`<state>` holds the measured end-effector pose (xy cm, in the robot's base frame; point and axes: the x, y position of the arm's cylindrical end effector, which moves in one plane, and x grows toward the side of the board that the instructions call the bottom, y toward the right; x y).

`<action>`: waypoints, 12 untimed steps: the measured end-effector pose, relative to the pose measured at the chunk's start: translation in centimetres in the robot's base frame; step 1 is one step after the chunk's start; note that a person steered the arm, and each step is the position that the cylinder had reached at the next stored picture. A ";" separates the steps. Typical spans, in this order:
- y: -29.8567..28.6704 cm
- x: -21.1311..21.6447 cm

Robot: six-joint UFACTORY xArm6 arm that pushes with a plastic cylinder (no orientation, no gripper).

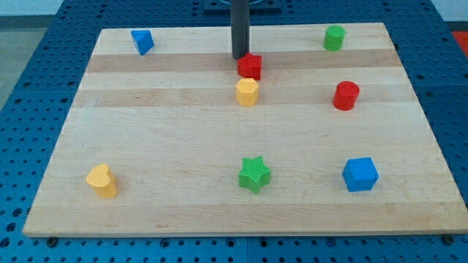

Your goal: Move green circle towards center

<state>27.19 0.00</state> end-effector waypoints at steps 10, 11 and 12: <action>17.7 -2.0; 18.7 -0.6; 21.1 -0.6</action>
<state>26.64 21.15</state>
